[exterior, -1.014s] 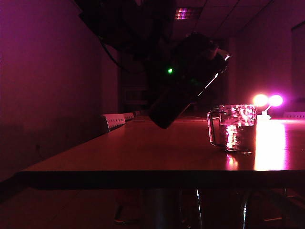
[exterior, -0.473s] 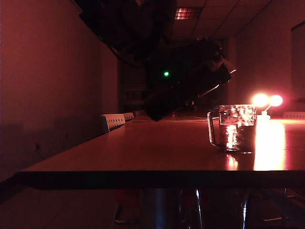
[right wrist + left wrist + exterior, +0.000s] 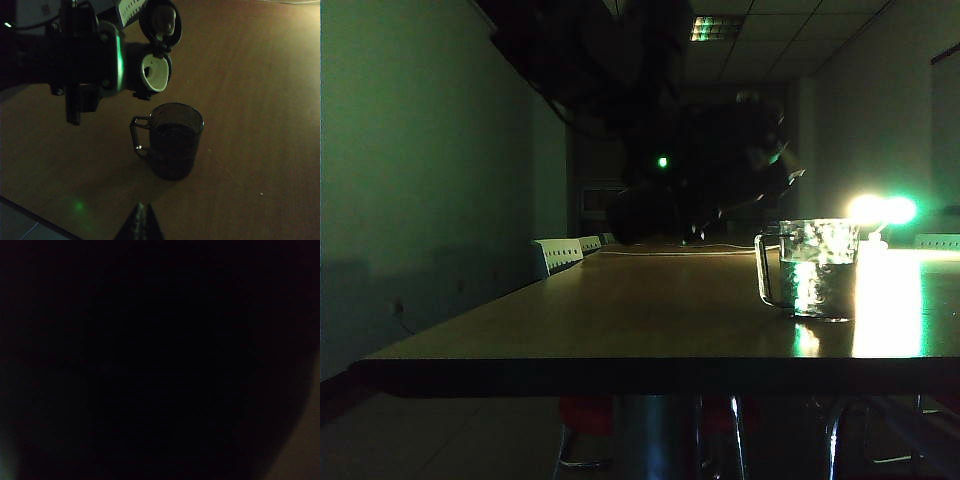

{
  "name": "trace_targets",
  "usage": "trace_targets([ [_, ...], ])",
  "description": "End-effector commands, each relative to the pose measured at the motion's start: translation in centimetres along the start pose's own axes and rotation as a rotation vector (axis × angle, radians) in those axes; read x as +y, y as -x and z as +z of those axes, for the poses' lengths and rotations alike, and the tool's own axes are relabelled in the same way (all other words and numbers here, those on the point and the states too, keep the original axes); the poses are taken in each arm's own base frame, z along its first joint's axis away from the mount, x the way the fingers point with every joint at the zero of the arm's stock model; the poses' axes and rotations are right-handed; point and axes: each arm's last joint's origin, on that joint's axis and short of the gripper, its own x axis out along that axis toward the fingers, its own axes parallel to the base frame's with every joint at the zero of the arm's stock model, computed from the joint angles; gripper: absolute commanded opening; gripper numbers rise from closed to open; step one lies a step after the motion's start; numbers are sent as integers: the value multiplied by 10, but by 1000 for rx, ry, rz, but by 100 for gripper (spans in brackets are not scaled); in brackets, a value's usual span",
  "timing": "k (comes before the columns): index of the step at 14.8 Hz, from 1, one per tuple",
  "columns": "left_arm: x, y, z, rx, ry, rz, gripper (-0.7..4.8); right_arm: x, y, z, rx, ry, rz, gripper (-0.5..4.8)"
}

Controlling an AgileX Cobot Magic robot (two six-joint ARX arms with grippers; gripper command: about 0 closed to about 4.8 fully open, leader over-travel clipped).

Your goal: Pick up the black thermos cup, pour some water from it into the cup, and then put the thermos cup back on the table.

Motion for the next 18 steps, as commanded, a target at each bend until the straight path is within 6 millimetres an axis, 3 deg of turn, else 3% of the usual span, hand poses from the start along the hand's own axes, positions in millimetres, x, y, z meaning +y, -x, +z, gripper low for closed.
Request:
trace_targets([
  [1, 12, -7, 7, 47, 35, 113, 300, 0, 1, 2, -15, 7, 5, -5],
  [11, 6, -6, 19, 37, -215, 100, 300, 0, 1, 2, -15, 6, 5, -5],
  [18, 7, -5, 21, 56, -252, 121, 300, 0, 1, 2, -15, 6, 5, -5],
])
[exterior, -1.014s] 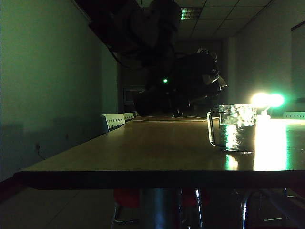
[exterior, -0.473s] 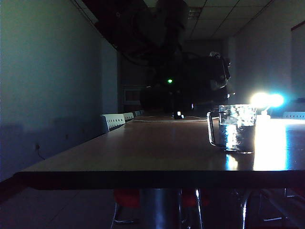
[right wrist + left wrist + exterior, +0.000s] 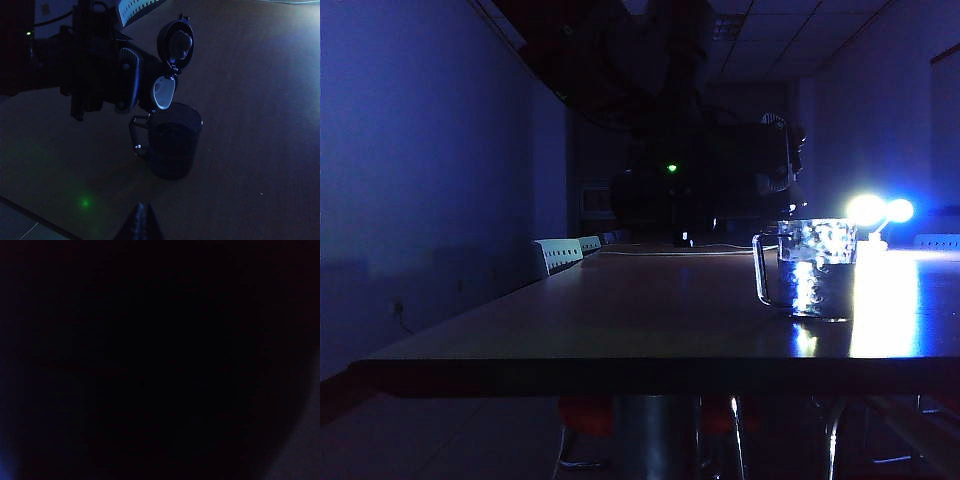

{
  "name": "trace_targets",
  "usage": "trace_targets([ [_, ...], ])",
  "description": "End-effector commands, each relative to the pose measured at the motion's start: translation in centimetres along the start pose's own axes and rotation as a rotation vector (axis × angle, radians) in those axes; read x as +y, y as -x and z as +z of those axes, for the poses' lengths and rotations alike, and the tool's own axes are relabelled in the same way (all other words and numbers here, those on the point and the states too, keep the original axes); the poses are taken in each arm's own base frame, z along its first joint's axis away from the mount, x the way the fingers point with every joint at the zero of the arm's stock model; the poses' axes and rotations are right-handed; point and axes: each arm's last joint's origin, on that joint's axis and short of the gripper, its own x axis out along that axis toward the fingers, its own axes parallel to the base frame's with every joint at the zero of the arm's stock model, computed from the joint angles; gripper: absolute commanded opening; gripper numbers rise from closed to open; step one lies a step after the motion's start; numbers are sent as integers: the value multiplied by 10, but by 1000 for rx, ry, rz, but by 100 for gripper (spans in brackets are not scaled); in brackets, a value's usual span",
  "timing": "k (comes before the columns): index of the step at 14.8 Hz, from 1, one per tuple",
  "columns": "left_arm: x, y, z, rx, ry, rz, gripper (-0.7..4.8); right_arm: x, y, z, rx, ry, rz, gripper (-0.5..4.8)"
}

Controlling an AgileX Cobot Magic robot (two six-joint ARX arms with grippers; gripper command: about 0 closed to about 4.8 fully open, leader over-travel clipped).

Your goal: Pick up the black thermos cup, pour some water from it into the cup, and then put the thermos cup back on the table.

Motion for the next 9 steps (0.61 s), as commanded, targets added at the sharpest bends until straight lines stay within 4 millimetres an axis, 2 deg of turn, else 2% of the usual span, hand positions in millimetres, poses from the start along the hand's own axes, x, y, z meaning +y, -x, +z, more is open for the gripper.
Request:
trace_targets([
  [1, 13, 4, 3, 0, 30, 66, 300, 0, 1, 2, -15, 6, 4, -5],
  [9, 14, 4, 3, 35, -88, 76, 300, 0, 1, 2, -15, 6, 4, -5],
])
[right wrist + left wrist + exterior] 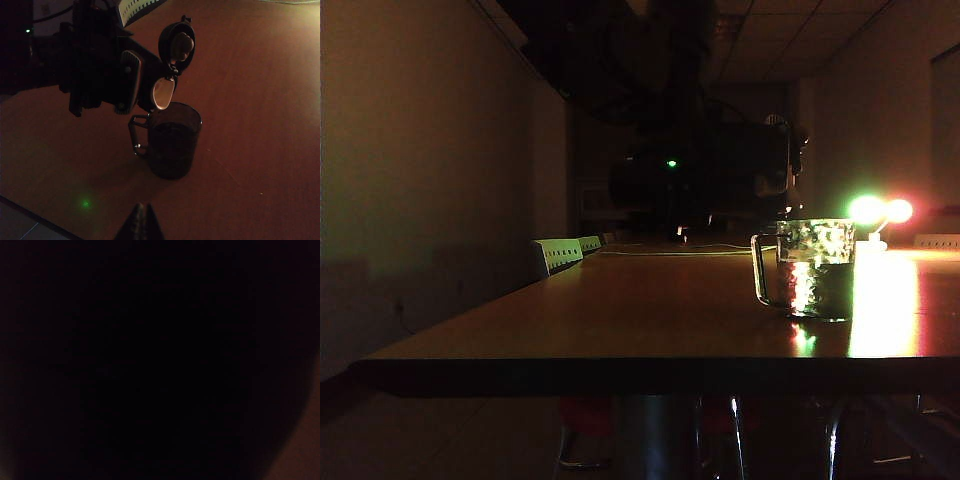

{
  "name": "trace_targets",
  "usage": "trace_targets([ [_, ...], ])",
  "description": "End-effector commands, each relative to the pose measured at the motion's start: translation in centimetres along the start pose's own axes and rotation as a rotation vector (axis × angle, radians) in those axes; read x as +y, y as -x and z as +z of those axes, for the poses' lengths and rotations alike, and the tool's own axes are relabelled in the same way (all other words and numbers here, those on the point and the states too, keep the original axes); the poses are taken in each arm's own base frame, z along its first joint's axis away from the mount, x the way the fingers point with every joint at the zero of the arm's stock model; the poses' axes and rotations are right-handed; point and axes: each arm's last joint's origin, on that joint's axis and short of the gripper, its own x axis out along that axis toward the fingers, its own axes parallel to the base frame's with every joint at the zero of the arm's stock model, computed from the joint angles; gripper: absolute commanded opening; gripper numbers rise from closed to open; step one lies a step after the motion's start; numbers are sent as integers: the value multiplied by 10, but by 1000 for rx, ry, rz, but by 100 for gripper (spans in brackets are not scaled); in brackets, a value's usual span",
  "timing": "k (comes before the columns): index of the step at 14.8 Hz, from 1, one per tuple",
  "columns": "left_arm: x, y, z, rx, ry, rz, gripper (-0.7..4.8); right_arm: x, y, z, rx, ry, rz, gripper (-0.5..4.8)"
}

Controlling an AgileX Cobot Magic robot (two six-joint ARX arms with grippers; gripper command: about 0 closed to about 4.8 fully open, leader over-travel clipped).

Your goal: Pick up the black thermos cup, pour some water from it into the cup, and then put the thermos cup back on the table.

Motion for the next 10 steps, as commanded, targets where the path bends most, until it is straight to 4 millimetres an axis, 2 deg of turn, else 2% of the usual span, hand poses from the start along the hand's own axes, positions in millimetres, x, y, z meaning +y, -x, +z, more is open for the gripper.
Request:
trace_targets([
  [1, 11, 2, 0, 7, -29, 56, 300, 0, 1, 2, -15, 6, 5, -5],
  [10, 15, 8, 10, -29, -117, 94, 300, 0, 1, 2, -15, 6, 5, -5],
])
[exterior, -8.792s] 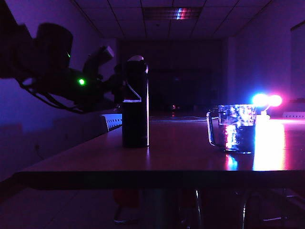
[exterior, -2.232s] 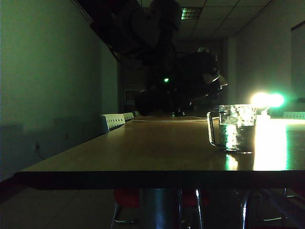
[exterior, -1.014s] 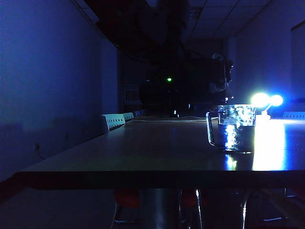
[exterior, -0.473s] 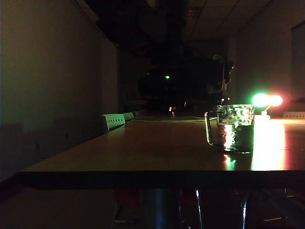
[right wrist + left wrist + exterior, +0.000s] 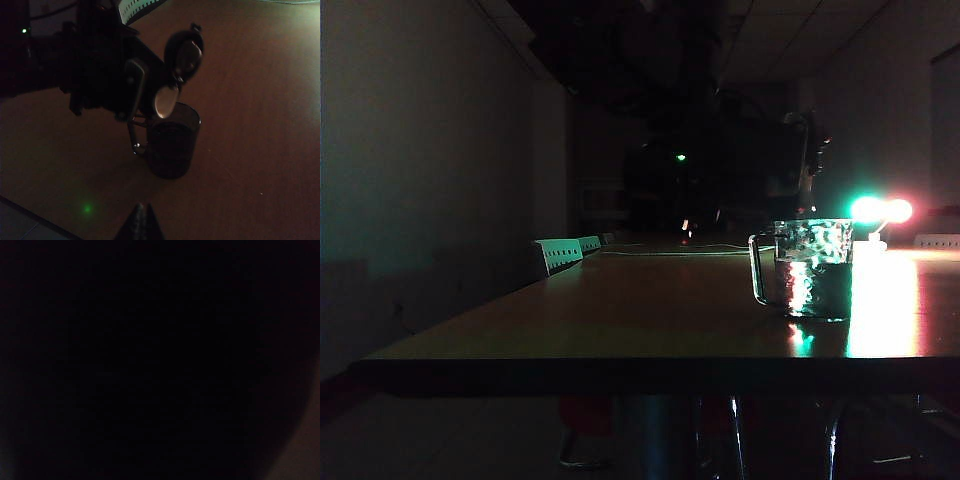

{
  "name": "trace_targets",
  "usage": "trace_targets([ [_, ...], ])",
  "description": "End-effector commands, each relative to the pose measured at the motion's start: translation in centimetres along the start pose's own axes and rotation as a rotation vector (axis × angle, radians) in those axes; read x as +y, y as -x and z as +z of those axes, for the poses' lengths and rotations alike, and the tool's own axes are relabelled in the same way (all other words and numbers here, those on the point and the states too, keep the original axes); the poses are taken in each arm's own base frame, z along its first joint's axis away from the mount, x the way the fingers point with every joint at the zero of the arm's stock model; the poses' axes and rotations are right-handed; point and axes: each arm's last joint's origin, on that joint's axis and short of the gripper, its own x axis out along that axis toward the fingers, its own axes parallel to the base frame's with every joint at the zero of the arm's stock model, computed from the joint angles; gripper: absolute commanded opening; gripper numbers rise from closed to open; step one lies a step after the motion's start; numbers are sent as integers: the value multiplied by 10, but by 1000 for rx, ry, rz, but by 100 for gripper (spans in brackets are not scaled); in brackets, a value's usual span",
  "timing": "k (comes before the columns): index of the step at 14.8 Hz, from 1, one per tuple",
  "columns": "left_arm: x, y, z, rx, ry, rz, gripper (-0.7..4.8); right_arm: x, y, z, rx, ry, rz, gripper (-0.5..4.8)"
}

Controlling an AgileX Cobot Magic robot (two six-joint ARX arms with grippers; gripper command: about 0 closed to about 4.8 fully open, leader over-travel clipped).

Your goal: Pick up the black thermos cup, pour some water from it into the cup, and then put the thermos cup back on the table.

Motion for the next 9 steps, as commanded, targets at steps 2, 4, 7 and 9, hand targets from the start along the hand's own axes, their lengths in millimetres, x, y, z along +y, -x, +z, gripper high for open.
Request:
trace_targets([
  [2, 11, 2, -1, 4, -22, 56, 300, 0, 1, 2, -15, 6, 5, -5],
  [4, 12, 2, -1, 5, -47, 58, 300, 0, 1, 2, -15, 6, 5, -5],
  [7, 12, 2, -1, 5, -42, 63, 300, 0, 1, 2, -15, 6, 5, -5],
  [9, 13, 2, -1, 6, -42, 64, 300, 0, 1, 2, -15, 6, 5, -5],
])
